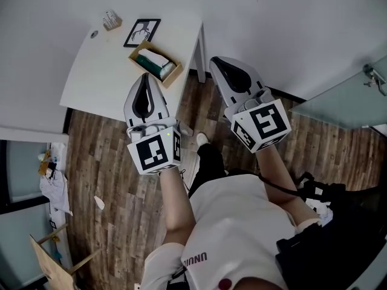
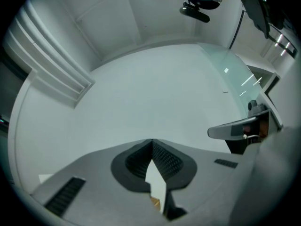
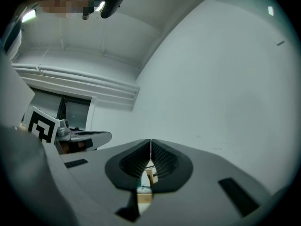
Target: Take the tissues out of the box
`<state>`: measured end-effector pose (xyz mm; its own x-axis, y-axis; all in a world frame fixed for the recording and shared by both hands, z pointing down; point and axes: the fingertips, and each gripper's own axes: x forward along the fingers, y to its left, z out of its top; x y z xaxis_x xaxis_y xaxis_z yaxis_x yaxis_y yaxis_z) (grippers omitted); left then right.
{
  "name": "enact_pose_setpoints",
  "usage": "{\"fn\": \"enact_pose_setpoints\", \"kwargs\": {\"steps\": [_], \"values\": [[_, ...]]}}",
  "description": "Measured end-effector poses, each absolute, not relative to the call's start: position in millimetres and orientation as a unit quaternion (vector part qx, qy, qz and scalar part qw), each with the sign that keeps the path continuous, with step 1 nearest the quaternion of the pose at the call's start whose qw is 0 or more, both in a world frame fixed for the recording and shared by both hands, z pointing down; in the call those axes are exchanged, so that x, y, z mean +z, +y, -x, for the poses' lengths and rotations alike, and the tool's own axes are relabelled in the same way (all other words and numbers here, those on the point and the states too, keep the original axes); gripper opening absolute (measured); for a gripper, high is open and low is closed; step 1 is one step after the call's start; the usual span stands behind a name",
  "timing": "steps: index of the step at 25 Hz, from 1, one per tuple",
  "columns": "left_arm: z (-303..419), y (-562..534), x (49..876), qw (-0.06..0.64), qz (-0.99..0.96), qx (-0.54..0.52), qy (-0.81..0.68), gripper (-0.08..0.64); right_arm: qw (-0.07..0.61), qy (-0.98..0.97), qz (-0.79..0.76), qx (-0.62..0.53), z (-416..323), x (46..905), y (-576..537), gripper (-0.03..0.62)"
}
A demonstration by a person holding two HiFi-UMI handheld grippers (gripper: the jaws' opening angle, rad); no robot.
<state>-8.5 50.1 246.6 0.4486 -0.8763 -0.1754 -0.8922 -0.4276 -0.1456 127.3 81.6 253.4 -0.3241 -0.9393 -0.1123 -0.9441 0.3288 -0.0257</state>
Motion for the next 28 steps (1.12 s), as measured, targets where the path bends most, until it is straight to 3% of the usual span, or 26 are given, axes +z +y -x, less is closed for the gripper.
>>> {"fn": "enact_pose_setpoints", "kwargs": {"steps": [28], "values": [[64,-127,258,0.081,0.818,0.021,0.569,0.012,0.018,0.853,0.521,-0.039,-68,283,-120,0.021]]}}
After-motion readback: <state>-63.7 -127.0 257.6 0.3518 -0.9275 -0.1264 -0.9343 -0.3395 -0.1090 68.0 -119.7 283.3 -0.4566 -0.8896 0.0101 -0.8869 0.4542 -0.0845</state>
